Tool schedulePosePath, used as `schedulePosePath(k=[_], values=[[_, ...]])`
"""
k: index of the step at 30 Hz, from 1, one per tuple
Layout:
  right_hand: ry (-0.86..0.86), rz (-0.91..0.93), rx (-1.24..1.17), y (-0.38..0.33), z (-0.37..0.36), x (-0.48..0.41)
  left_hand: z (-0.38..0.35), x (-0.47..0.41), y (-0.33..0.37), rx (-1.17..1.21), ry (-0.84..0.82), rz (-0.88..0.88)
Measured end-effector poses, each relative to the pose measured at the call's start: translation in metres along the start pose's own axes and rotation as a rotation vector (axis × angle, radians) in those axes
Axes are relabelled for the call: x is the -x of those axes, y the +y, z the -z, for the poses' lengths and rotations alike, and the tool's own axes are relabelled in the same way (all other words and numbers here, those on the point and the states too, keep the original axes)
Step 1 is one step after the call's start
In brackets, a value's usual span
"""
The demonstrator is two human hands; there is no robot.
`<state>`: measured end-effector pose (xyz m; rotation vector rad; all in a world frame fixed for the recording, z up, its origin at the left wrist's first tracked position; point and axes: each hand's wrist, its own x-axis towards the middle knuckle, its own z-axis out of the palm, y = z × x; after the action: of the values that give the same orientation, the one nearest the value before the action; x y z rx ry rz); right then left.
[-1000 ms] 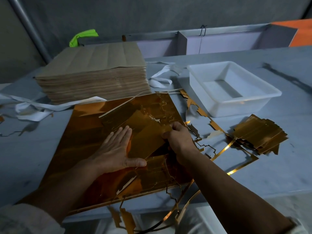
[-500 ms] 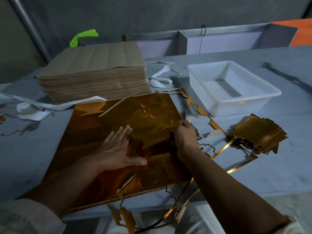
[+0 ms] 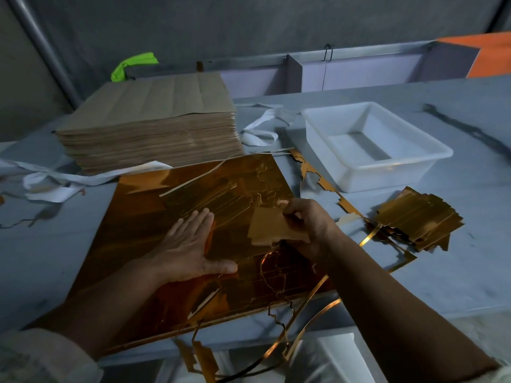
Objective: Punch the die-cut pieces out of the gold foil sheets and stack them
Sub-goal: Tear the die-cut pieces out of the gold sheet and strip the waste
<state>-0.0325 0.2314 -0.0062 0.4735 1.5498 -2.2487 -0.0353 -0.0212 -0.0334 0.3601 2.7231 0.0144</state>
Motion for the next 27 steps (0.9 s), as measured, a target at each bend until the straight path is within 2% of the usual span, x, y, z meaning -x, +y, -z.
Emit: schedulePosePath(k=[5,7,13,19,27], values=[[-0.087,0.021,0.003,-0.01,0.011,0.006,0.001,0.0,0.0,-0.004,0.0,0.006],[-0.063,0.08,0.029,-0.016,0.018,0.009,0.001,0.0,0.0,0.0,-0.006,0.006],[0.181,0.303,-0.027,-0.043,0.059,0.02,0.012,0.0,0.0,0.099,-0.034,0.024],[0.596,0.348,0.013,-0.07,0.125,0.029,0.027,0.0,0.004,0.339,0.023,0.108],[0.839,0.354,0.245,-0.074,0.198,0.032,0.032,-0.008,0.014,0.32,0.202,0.213]])
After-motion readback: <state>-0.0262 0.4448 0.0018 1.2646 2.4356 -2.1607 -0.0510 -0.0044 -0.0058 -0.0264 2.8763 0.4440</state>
